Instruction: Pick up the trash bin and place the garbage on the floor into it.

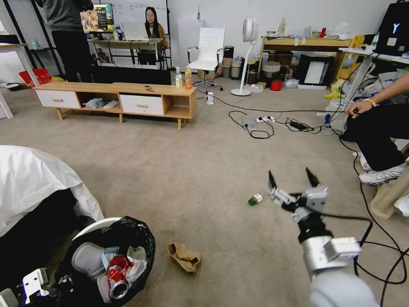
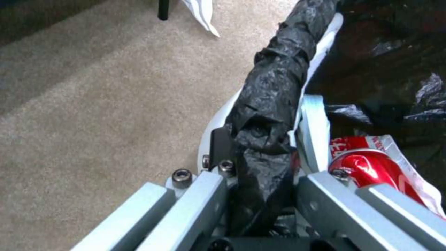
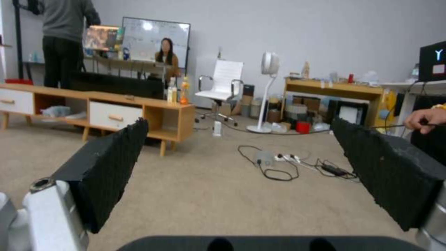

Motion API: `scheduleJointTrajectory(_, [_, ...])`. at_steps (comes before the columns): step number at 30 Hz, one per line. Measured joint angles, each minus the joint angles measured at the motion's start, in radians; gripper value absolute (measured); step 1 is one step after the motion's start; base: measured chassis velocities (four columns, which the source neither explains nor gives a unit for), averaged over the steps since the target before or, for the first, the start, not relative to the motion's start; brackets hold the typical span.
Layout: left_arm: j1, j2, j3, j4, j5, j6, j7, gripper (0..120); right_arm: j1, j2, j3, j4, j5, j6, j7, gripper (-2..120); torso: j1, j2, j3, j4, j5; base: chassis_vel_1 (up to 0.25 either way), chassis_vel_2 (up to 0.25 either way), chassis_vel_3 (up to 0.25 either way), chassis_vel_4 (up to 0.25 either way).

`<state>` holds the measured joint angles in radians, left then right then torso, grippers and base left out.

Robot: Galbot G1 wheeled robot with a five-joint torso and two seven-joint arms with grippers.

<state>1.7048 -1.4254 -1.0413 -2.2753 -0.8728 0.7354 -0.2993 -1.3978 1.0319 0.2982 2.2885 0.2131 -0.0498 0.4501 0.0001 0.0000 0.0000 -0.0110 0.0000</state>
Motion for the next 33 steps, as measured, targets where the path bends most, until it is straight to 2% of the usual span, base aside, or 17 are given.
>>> scheduleJointTrajectory(33, [-0.009,-0.013,-0.005,-0.003,-0.005,0.000,0.002,1,0.030,0.014,-0.023,-0.059,0.006,0.007,0.006,100,0.000,0.000,0.000,0.0001,0.0000,0.000,0.000,0.000,0.000])
